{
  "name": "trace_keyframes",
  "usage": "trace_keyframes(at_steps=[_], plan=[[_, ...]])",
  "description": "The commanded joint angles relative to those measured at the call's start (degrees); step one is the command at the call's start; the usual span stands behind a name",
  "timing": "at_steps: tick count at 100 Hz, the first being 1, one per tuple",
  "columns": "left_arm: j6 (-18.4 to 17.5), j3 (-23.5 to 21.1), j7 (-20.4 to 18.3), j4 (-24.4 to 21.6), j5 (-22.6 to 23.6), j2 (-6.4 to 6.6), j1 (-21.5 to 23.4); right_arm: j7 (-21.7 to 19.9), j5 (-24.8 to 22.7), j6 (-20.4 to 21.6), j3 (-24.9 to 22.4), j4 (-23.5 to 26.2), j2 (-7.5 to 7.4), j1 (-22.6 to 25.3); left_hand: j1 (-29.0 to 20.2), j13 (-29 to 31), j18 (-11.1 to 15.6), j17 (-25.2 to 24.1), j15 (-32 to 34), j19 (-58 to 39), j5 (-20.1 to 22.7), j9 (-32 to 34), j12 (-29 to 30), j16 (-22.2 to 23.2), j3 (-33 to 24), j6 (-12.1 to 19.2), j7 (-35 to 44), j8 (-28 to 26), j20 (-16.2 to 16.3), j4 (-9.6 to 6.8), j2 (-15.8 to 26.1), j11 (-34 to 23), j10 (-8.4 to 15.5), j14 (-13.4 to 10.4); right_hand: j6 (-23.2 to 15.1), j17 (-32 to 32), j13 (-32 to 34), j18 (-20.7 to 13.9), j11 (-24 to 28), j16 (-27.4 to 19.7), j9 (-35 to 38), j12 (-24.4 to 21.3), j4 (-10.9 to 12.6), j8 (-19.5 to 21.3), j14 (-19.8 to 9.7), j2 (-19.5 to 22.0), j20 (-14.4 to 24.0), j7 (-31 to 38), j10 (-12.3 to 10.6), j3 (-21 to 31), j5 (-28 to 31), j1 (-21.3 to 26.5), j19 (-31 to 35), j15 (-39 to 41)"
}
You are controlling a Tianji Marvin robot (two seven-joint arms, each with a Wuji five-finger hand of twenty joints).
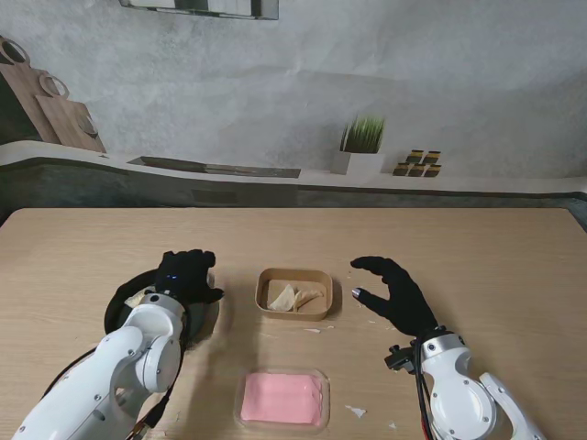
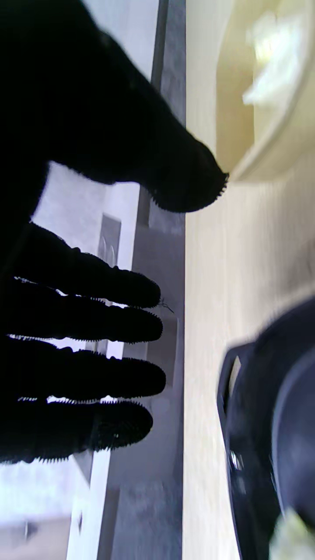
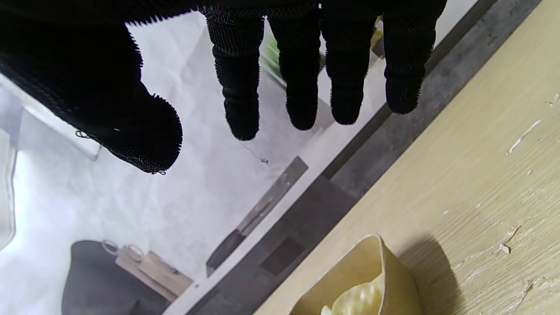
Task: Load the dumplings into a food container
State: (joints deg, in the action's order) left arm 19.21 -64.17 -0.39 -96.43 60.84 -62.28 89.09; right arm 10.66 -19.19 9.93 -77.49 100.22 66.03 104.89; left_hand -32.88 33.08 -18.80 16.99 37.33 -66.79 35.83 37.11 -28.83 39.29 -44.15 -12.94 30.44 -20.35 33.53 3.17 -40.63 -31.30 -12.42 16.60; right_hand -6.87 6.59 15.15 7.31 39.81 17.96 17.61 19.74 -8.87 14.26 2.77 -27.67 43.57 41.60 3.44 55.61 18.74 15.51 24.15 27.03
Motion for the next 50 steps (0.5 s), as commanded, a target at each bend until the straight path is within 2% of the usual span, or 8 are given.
trace_keyframes(at_steps=[1, 12, 23, 29, 50], plan=[[1.7, -1.6, -2.2, -0.5, 0.8, 0.97, 1.6, -0.9, 0.2, -0.1, 0.3, 0.2, 0.48, 0.2, 0.7, 1.9, -1.0, 1.2, 0.1, -0.1, 1.4, 1.0, 0.8, -0.7, 0.4, -2.3, -0.4, 0.4, 0.5, -1.11, 1.4, 0.7, -2.6, 1.9, -0.2, 0.5, 0.9, 0.3, 1.4, 0.5, 0.4, 0.4, 2.1, 0.3, 0.3, 1.0, 0.7, 0.3, 0.4, 0.3, 0.5, -0.9, 0.9, 0.5], [3.5, -4.8, -2.8, -1.1, 2.7, 1.08, 4.1, -0.9, 0.1, -0.2, 0.3, 0.2, 0.47, 0.1, 0.5, 3.0, -2.8, 2.1, -1.1, 0.5, 3.8, 2.7, 1.6, -1.5, 1.1, -3.0, -1.9, 1.0, 0.1, -1.23, 2.1, 1.9, -3.8, 3.4, -0.2, 0.5, 0.9, 0.3, 1.3, 0.5, 0.3, 0.4, 2.1, 0.3, 0.3, 1.0, 0.7, 0.3, 0.3, 0.3, 0.6, -0.8, 0.9, 0.5], [5.8, -7.8, -8.8, -2.8, 5.1, 1.59, 5.9, -0.8, 0.0, -0.3, 0.4, 0.2, 0.48, 0.1, -0.1, 1.3, -3.2, 0.7, -4.2, 2.7, 4.1, 1.9, 3.7, -3.5, 2.7, -3.3, -5.1, 2.3, -1.0, -1.41, 3.3, 4.4, -3.8, 3.5, -0.2, 0.4, 0.9, 0.3, 1.3, 0.5, 0.4, 0.4, 2.1, 0.3, 0.4, 1.0, 0.6, 0.3, 0.4, 0.3, 0.6, -0.9, 0.9, 0.5], [5.9, -9.1, -10.5, -2.8, 6.6, 1.80, 6.4, -0.9, 0.0, -0.4, 0.5, 0.2, 0.47, 0.0, -0.3, 0.5, -3.0, -0.2, -5.2, 3.2, 4.0, 1.3, 4.5, -4.2, 3.3, -3.4, -6.4, 2.9, -1.1, -1.47, 3.8, 5.0, -3.9, 3.5, -0.2, 0.4, 0.8, 0.3, 1.3, 0.5, 0.3, 0.4, 2.1, 0.3, 0.3, 1.1, 0.6, 0.2, 0.4, 0.3, 0.5, -0.9, 0.9, 0.5], [6.0, -11.8, -10.9, -0.9, 8.0, 1.95, 6.8, -1.2, 0.1, -0.9, 0.7, 0.2, 0.43, -0.1, -0.3, -0.3, -3.4, -1.1, -5.7, 3.6, 4.4, 0.9, 5.3, -4.6, 3.8, -3.7, -7.8, 3.6, -1.1, -1.45, 4.7, 5.3, -4.1, 3.9, -0.1, 0.3, 0.7, 0.2, 1.3, 0.5, 0.3, 0.4, 2.0, 0.3, 0.4, 1.1, 0.6, 0.2, 0.4, 0.2, 0.6, -1.0, 0.9, 0.4]])
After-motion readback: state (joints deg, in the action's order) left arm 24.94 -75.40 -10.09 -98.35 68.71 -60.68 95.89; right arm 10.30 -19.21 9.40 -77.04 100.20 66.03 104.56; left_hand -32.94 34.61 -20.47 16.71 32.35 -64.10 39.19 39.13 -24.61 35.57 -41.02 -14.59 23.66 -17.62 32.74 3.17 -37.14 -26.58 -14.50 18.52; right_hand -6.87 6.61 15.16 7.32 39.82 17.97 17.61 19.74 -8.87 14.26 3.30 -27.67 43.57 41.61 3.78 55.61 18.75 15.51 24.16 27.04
